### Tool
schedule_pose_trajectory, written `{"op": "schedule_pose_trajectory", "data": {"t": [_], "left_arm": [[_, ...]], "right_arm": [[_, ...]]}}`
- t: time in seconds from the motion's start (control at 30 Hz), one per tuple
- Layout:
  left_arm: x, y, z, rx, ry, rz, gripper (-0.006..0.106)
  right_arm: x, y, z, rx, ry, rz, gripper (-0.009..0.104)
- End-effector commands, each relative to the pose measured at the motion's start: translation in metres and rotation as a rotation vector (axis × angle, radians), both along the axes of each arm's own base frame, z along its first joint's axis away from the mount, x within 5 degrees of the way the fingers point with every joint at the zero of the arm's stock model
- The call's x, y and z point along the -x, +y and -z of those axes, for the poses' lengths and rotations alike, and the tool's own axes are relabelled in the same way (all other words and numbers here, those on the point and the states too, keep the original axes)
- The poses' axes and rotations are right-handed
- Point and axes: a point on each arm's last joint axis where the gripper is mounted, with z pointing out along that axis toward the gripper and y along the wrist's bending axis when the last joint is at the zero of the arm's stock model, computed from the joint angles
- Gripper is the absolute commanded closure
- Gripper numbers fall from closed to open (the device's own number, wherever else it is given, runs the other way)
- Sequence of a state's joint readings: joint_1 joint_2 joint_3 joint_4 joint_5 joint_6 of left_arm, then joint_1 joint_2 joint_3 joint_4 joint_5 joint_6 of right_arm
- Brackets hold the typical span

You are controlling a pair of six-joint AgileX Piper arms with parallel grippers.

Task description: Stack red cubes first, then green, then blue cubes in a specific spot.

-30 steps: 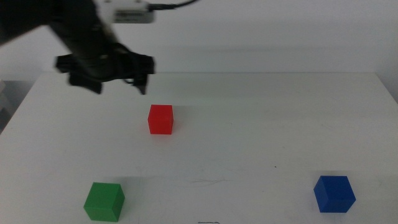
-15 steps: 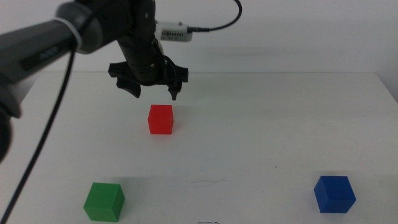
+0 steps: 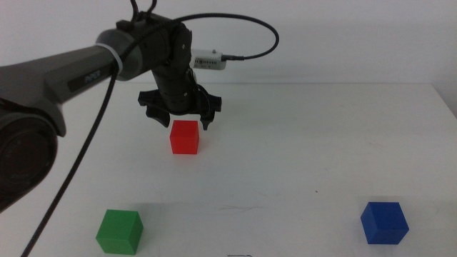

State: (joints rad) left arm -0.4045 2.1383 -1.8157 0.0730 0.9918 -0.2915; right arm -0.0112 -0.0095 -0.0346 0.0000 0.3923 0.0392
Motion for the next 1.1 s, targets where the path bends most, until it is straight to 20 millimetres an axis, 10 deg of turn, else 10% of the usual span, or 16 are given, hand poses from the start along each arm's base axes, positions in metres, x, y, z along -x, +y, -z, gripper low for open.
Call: {"op": "schedule_pose_trajectory", "data": {"t": [0.0,0.63,1.07], "left_arm": [[-0.001,0.0,-0.033,0.044,-0.101,-0.019,0.009],[-0.011,0.004,-0.007,0.058,-0.049,-0.061,0.019],[-0.005,0.004,-0.013,0.073,-0.018,-0.069,0.089]], "right_arm": [[0.002,0.0,-0.016,0.019,-0.122,0.002,0.015],[0.002,0.0,-0.016,0.019,-0.122,0.002,0.015],[0.002,0.0,-0.016,0.019,-0.122,0.002,0.015]]}}
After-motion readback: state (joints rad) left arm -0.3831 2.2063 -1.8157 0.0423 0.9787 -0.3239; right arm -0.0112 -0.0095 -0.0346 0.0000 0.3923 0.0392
